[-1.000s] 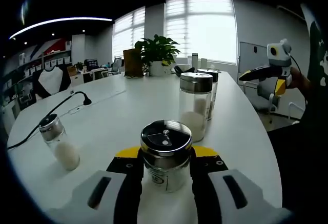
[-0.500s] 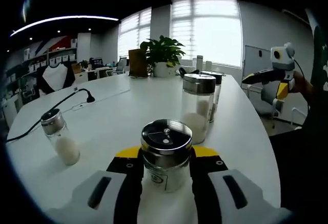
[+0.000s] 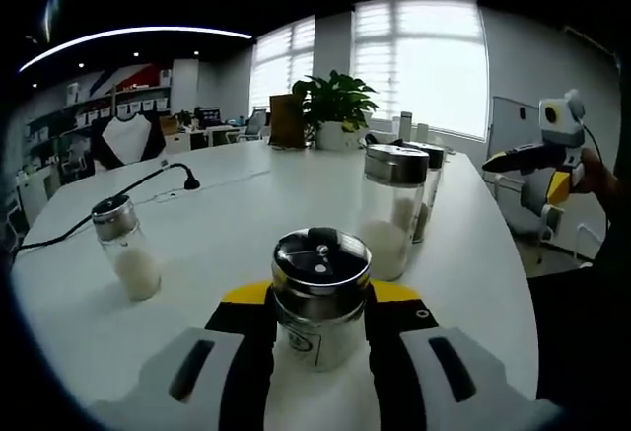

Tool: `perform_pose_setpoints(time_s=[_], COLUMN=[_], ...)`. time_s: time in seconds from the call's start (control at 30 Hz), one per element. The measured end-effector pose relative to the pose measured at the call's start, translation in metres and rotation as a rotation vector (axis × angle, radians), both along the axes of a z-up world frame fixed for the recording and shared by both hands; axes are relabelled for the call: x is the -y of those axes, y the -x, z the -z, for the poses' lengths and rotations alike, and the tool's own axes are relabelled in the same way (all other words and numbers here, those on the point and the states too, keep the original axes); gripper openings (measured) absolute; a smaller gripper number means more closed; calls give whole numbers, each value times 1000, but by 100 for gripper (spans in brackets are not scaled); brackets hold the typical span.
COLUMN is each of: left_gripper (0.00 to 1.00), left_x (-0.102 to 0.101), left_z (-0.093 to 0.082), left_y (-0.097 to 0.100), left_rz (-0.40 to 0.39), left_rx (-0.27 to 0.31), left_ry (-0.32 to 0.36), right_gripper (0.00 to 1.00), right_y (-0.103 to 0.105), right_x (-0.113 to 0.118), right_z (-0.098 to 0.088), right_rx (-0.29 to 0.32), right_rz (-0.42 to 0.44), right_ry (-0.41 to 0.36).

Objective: Rotate the seasoning bottle until the label or dispensing opening points toward the visible target arrow and the bottle remains upright within the marked orientation range

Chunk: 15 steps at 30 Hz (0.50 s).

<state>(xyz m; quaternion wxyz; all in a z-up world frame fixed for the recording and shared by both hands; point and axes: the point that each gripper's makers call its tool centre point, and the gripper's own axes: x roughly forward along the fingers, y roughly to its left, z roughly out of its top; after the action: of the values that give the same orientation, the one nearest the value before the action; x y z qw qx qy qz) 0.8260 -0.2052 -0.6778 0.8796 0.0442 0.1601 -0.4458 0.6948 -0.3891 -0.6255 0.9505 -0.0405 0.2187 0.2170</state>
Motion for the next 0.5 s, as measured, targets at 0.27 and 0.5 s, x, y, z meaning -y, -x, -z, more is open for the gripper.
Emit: perform_pose_setpoints(time_s=[0.27,0.5], left_gripper=[37,36], left_x=[-1,-3], left_z=[1,2], left_y=[-1,-2], left_rz=[-83,-177], left_rx=[18,29], left_ry=[9,6], right_gripper=[94,94], right_y=[0,-1], right_x=[-1,3], right_z=[2,0], right_rx=[-6,-1], right_rz=[-1,7], right_ry=[-5,-5])
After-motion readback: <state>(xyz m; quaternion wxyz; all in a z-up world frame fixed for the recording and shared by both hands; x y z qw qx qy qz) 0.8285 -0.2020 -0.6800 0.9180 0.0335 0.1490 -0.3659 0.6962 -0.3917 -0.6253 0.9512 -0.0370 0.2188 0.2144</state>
